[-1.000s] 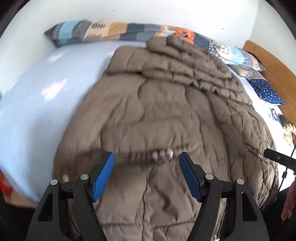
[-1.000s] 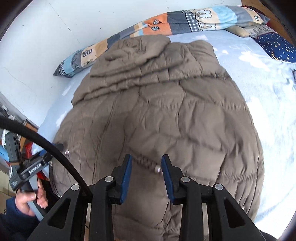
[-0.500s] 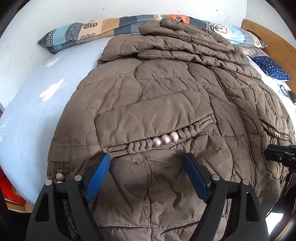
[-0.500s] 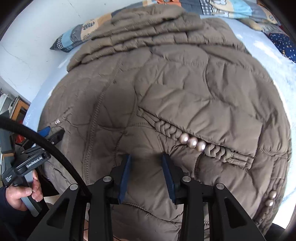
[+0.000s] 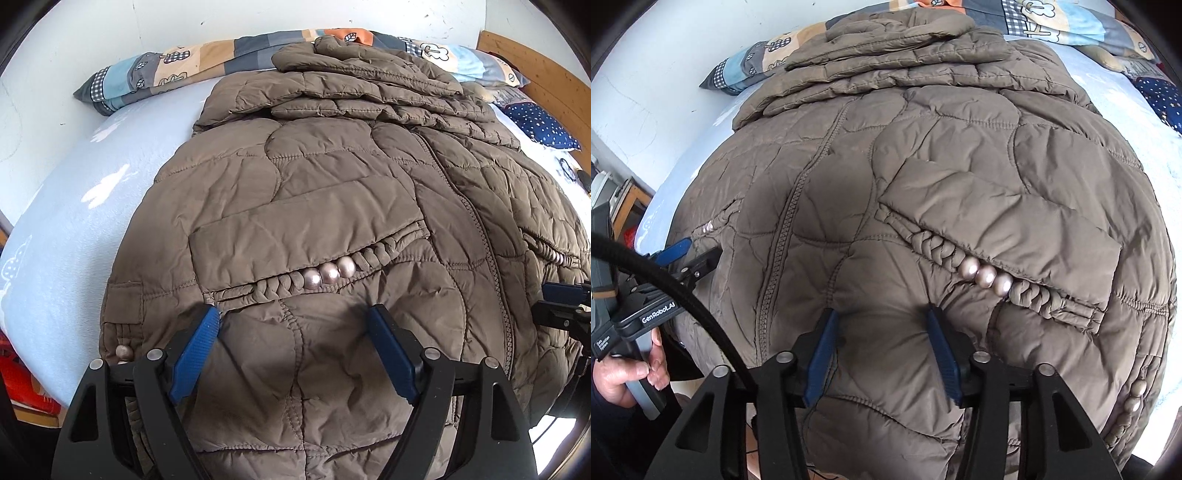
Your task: Fold large clothes
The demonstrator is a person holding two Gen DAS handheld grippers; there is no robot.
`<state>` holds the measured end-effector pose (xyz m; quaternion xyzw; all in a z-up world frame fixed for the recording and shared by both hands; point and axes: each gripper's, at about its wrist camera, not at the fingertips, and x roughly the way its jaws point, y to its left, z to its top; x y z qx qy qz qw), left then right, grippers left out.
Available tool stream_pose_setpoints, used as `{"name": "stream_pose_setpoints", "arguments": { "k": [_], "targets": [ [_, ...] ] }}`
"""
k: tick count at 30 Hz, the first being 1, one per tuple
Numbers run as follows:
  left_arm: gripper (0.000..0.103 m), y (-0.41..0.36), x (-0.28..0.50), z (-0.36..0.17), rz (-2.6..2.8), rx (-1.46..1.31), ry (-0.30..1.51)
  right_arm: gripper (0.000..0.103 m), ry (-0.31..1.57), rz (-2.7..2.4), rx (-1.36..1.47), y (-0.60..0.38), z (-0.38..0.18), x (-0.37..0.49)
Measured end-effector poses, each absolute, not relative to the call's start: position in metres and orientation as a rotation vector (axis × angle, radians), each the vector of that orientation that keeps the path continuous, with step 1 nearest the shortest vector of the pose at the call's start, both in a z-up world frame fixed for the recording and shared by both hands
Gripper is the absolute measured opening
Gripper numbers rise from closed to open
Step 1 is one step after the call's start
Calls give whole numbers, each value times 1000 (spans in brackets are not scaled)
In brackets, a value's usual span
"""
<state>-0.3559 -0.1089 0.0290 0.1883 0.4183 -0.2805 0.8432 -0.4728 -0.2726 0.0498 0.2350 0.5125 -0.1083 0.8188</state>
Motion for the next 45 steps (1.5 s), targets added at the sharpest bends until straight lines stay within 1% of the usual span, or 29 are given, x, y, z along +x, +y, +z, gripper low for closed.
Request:
{"name": "stream_pose_setpoints", "arguments": {
  "k": [3, 10, 18, 25, 32, 34, 39, 45],
  "targets": [
    [82, -109, -357, 29, -590, 407, 877, 59, 1097, -229, 484, -269, 51, -474],
    [83, -107, -359, 30, -587, 412, 880, 59, 1099, -235, 513, -270, 54, -481],
    [83, -94, -356, 38, -588, 353, 931, 60, 1029, -266, 623, -287, 65, -507],
    [83, -69, -343, 62, -547, 239, 925, 61, 988, -283, 664, -293, 75, -520],
    [83, -29, -308, 79, -461, 137, 942, 61, 916, -319, 738, -313, 88, -531],
    [82, -16, -298, 80, -452, 100, 969, 61, 870, -347, 757, -325, 99, -540],
    [82, 28, -268, 70, -451, -71, 1115, 61, 768, -435, 843, -357, 117, -577],
    [82, 65, -252, 57, -468, -229, 1237, 63, 765, -521, 946, -375, 109, -613]
  ]
}}
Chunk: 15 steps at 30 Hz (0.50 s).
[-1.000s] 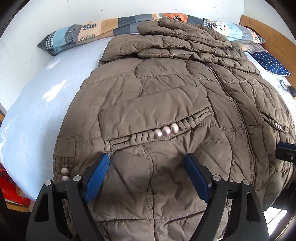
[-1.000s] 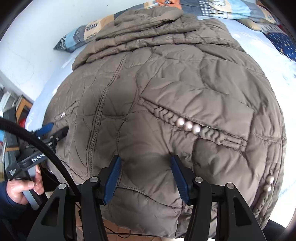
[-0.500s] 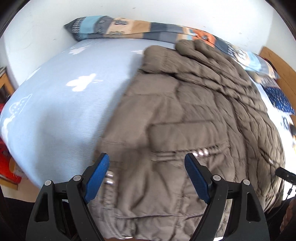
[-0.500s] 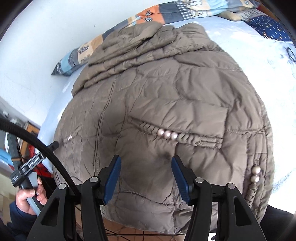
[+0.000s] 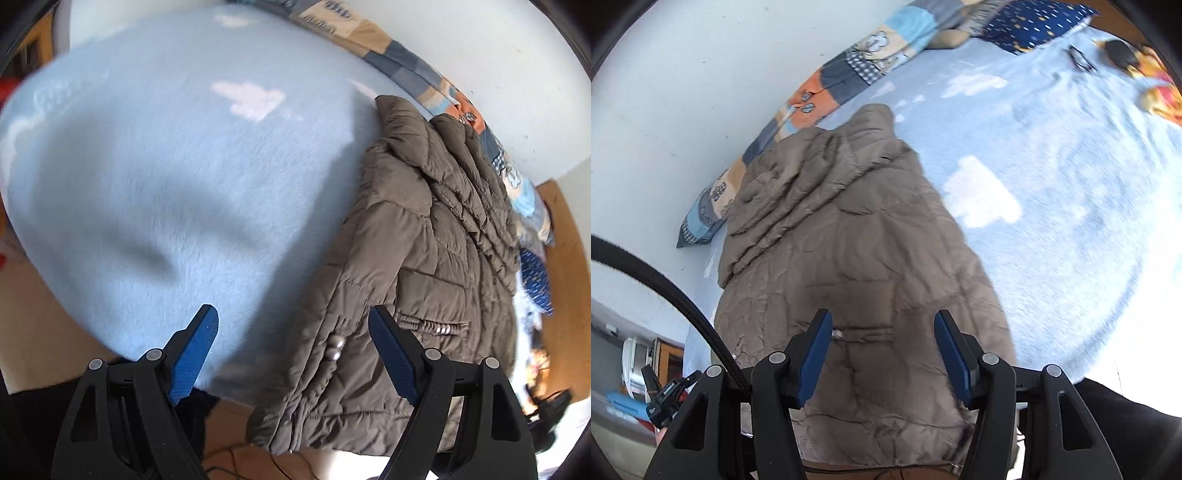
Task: Fold large clothes
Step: 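Move both grippers to the jacket's side edge by the beaded pocket and grasp it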
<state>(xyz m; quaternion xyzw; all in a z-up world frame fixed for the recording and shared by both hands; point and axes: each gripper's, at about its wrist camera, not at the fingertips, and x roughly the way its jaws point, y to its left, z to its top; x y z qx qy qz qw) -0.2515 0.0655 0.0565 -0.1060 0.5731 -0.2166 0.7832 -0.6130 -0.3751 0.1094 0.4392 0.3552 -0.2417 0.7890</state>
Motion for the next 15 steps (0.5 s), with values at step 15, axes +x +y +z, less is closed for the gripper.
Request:
{"name": "stream_pose_setpoints", "arguments": {
  "k": [15],
  "targets": [
    [80, 13, -296, 33, -590, 37, 1324, 65, 843, -522, 1132, -383, 71, -649]
  ]
}}
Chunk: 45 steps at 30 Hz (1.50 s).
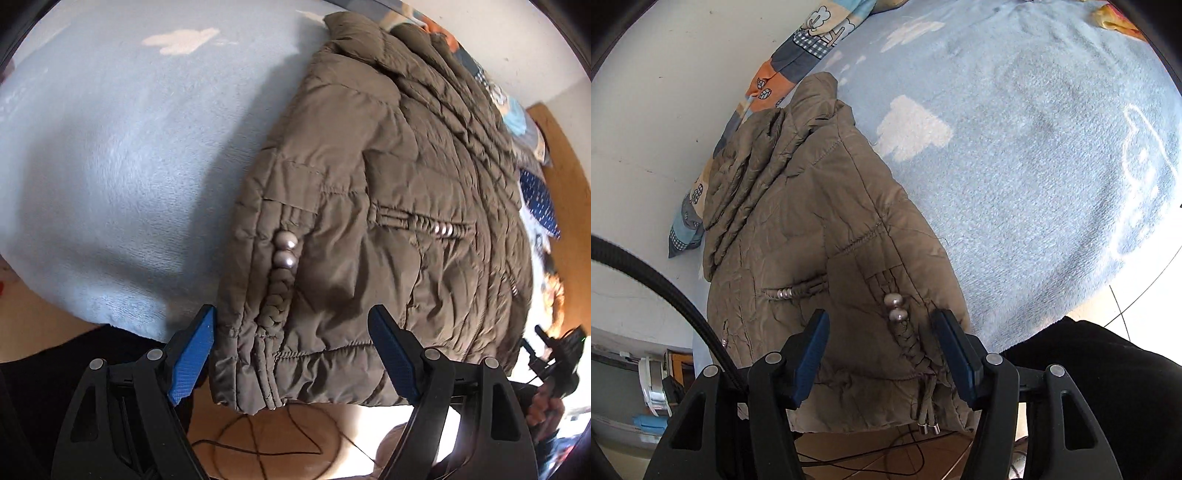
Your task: Fold large clothes
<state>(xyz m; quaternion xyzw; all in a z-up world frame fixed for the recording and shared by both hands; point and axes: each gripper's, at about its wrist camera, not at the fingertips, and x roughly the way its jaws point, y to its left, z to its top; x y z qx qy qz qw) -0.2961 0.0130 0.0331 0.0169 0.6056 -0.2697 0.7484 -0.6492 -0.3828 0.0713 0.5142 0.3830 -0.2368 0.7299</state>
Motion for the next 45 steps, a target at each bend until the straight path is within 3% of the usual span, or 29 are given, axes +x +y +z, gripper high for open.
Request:
{"name": "stream_pose_setpoints", "arguments": {
  "k": [3, 10, 17, 19, 20, 24, 31, 37, 38, 40, 42, 45],
  "targets": [
    [74, 13, -297, 31, -571, 50, 1320, 65, 855, -520, 1128, -382, 71, -649],
    [74, 16, -290, 21, -541, 53, 1357, 71, 885, -622, 1098, -390, 75, -662],
    [71, 17, -291, 21, -557, 57, 1356, 71, 1111, -545, 1097, -377, 41, -645],
    [65, 22, -296, 22, -554, 54, 1353, 62, 1172, -486, 1093, -368, 32, -636],
    [64, 22, -300, 23, -553, 52, 1354, 50, 1195, -471, 1075, -364, 31, -632],
    [64, 32, -309, 15, -534, 52, 1401, 24, 1221, -449, 995, -352, 39, -626],
    [69, 32, -305, -1, -485, 105, 1424, 27, 1234, -473, 985, -354, 34, -625],
    [81, 41, -300, -11, -442, 72, 1453, 33, 1255, -490, 968, -358, 27, -624],
    [77, 43, -302, -10, -455, 67, 1450, 33, 1256, -491, 964, -358, 27, -623],
    [54, 43, -307, -6, -506, 75, 1435, 26, 1247, -481, 949, -356, 29, -623],
    [43, 41, -314, 2, -521, 112, 1401, 17, 1231, -462, 933, -349, 35, -620],
    [25, 42, -326, 14, -546, 125, 1353, 14, 1193, -445, 927, -345, 46, -623]
  ]
}}
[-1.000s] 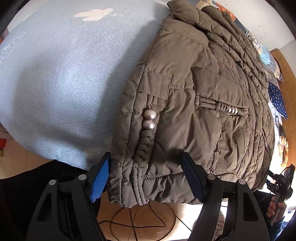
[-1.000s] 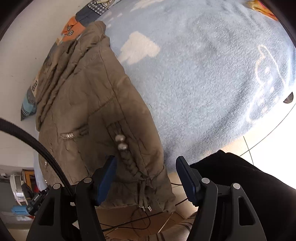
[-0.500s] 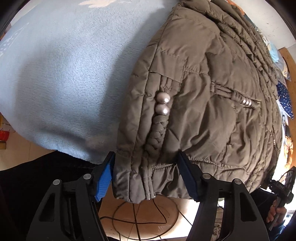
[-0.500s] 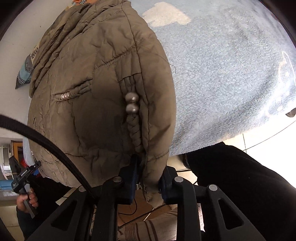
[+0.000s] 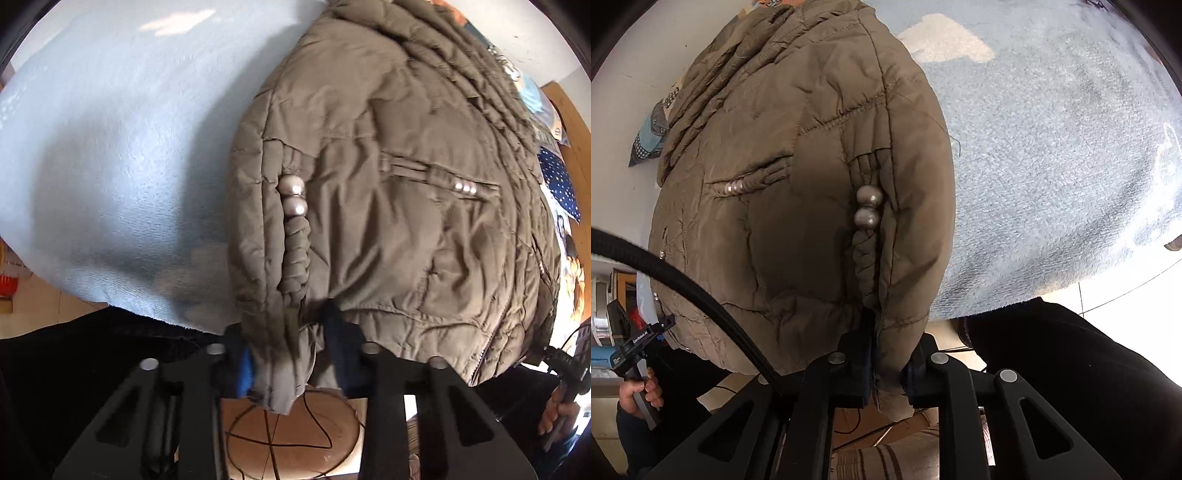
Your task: Fold large clothes
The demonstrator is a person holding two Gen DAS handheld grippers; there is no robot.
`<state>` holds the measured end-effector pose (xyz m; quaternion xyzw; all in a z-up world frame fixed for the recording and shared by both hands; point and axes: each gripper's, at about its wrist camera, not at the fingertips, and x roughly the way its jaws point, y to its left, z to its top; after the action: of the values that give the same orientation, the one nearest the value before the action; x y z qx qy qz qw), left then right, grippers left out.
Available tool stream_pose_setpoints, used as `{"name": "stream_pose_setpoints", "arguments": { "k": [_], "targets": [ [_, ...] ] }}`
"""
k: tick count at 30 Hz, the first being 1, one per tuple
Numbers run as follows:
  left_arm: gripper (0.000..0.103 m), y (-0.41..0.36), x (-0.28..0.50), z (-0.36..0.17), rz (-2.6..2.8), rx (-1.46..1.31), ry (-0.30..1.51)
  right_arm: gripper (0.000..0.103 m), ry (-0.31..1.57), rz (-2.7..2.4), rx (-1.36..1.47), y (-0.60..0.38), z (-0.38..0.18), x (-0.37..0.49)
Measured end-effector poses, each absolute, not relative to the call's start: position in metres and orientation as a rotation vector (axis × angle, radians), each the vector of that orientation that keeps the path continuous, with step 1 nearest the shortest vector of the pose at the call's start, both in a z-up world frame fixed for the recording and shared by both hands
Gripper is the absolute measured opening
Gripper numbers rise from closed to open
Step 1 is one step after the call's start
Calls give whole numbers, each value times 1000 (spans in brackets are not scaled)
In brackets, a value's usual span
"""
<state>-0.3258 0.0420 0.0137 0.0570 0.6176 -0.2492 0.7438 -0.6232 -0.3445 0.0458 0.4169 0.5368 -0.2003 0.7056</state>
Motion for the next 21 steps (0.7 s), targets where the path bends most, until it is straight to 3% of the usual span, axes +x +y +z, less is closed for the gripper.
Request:
{"name": "stream_pose_setpoints", "arguments": {
  "k": [1, 3, 21],
  "targets": [
    [18, 42, -330, 17, -554, 127, 1337, 13, 1178, -440, 926, -344, 50, -625],
    [17, 45, -339, 29, -597, 111, 1288, 13, 1143, -428, 930, -342, 58, -628],
    [22, 2, -321, 4, -502, 233, 1272, 20, 1216, -459, 866, -332, 42, -607]
  ]
}}
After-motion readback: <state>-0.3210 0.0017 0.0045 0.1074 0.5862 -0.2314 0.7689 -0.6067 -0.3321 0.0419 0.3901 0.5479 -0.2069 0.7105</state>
